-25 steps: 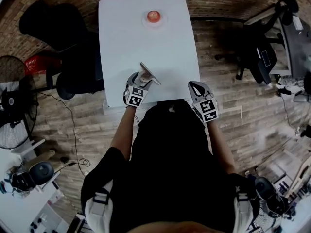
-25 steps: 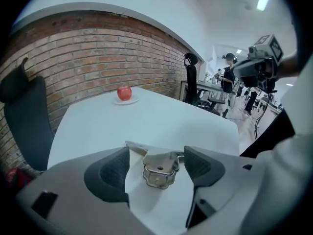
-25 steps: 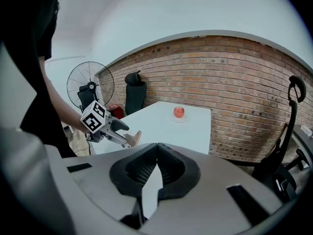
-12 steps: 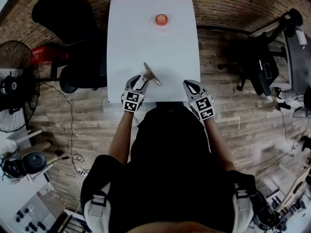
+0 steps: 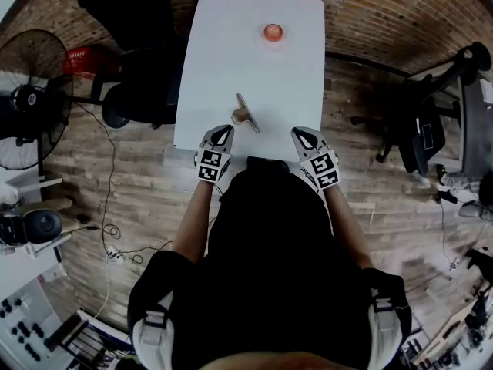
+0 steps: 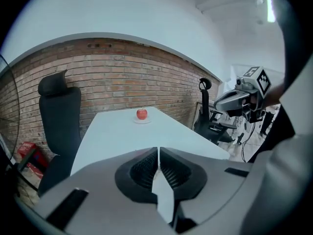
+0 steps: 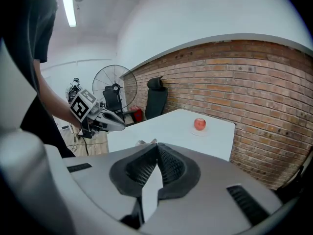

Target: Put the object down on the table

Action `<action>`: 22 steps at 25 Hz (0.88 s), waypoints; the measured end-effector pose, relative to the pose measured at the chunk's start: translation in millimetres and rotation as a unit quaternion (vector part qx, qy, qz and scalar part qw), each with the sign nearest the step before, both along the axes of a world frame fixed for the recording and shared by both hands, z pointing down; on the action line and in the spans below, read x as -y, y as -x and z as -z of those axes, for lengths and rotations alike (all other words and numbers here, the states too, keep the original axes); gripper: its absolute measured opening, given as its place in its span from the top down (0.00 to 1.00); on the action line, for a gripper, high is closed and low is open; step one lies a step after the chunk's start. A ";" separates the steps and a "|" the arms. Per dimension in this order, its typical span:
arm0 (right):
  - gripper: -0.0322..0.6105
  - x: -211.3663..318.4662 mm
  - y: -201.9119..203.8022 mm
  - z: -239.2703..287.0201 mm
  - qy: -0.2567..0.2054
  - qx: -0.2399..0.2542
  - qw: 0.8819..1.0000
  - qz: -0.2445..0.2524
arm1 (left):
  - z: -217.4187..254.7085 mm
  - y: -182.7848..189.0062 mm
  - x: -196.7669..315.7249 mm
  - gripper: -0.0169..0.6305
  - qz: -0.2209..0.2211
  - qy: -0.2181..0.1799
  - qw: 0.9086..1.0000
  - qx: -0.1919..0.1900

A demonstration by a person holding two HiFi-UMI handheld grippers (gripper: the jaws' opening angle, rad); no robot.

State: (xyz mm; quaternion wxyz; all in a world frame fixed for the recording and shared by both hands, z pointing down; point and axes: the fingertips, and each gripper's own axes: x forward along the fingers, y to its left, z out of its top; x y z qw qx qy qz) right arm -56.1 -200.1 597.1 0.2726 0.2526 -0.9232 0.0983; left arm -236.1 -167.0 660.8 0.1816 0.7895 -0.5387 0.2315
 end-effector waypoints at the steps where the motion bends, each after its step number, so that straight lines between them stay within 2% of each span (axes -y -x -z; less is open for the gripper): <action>1: 0.95 -0.7 -1.3 -0.3 0.001 -0.002 1.000 0.007 | 1.0 -3.3 -4.5 0.93 0.003 0.002 1.000 0.001; 4: 0.95 -0.5 -1.8 2.5 -0.002 0.002 1.000 0.024 | 8.0 -10.8 -17.2 0.93 0.013 0.002 1.000 -0.003; 10: 0.95 -2.3 -4.3 7.9 -0.007 0.011 0.998 0.058 | 35.8 -9.5 -28.2 0.94 0.070 -0.017 0.997 -0.035; 15: 0.95 -1.0 -13.3 4.7 -0.009 0.014 0.997 0.073 | 63.3 -10.3 -28.7 0.94 0.117 -0.044 0.989 -0.074; 22: 0.95 -12.8 -21.5 -3.6 -0.002 0.022 0.996 0.088 | 73.5 -21.2 -43.9 0.94 0.144 -0.054 0.984 -0.088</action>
